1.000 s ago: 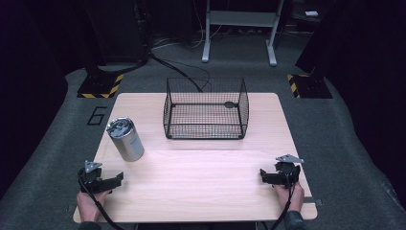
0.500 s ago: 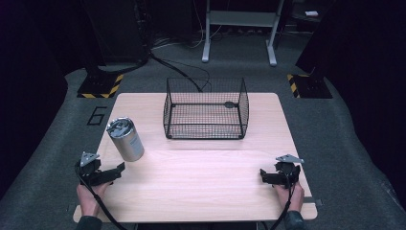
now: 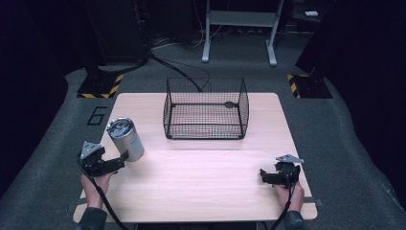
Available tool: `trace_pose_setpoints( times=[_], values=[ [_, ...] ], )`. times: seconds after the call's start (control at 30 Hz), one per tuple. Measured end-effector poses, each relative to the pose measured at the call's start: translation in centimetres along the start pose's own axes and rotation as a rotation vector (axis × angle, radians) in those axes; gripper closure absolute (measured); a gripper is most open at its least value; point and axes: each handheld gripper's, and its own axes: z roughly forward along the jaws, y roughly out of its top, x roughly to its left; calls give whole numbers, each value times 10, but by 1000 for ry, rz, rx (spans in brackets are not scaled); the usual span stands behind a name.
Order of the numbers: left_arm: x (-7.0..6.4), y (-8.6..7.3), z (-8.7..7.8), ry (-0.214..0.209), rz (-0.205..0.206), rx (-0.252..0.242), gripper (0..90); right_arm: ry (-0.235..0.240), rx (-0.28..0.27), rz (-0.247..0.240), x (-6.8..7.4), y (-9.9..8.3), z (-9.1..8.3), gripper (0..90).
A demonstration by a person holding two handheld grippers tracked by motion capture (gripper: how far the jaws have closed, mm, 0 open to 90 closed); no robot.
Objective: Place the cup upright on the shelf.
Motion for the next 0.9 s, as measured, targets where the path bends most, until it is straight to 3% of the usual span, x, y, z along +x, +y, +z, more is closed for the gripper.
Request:
trace_pose_setpoints(
  times=[0.2, 0.53, 0.9],
  values=[
    [-1, 9, 4, 2, 20, -29, 0, 0, 0, -1, 0, 0, 0, 2],
    [1, 22, 18, 5, 17, -94, 0, -2, -1, 2, 0, 0, 0, 4],
    [0, 23, 31, 7, 15, -127, 0, -3, -2, 1, 0, 0, 0, 5]
  ],
)
